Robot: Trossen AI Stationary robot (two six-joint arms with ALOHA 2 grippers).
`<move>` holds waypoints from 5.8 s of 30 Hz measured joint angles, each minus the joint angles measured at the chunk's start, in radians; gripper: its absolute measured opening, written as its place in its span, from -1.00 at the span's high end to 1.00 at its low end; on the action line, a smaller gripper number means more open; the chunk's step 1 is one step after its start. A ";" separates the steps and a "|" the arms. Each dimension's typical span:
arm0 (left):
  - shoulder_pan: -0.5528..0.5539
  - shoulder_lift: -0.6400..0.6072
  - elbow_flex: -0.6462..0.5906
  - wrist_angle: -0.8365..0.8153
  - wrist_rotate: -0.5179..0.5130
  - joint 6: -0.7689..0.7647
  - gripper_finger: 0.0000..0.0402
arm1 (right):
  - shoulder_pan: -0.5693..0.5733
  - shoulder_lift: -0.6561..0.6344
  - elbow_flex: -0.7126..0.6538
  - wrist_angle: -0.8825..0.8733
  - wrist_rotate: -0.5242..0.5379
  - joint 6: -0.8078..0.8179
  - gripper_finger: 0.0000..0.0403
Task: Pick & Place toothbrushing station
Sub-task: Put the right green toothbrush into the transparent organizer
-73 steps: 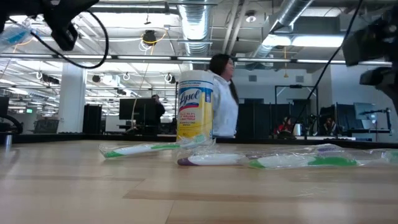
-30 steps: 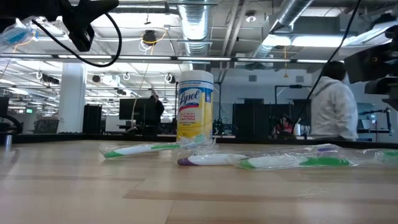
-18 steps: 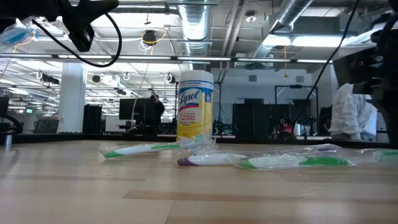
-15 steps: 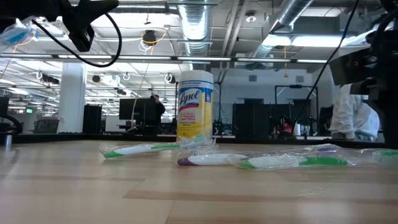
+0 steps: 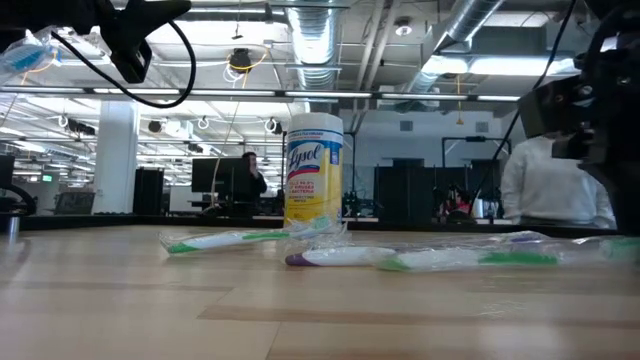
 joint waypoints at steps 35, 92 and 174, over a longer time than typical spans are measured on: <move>0.025 0.000 0.000 0.012 0.071 -0.164 0.25 | -0.063 0.002 0.533 -0.425 0.405 -0.356 1.00; 0.391 0.671 0.494 0.028 0.670 -0.522 0.26 | -0.162 0.008 0.682 -0.234 0.630 -0.771 1.00; 0.042 -0.024 0.036 -0.041 0.670 -0.030 0.94 | -0.113 0.007 0.681 -0.319 0.621 -0.574 0.39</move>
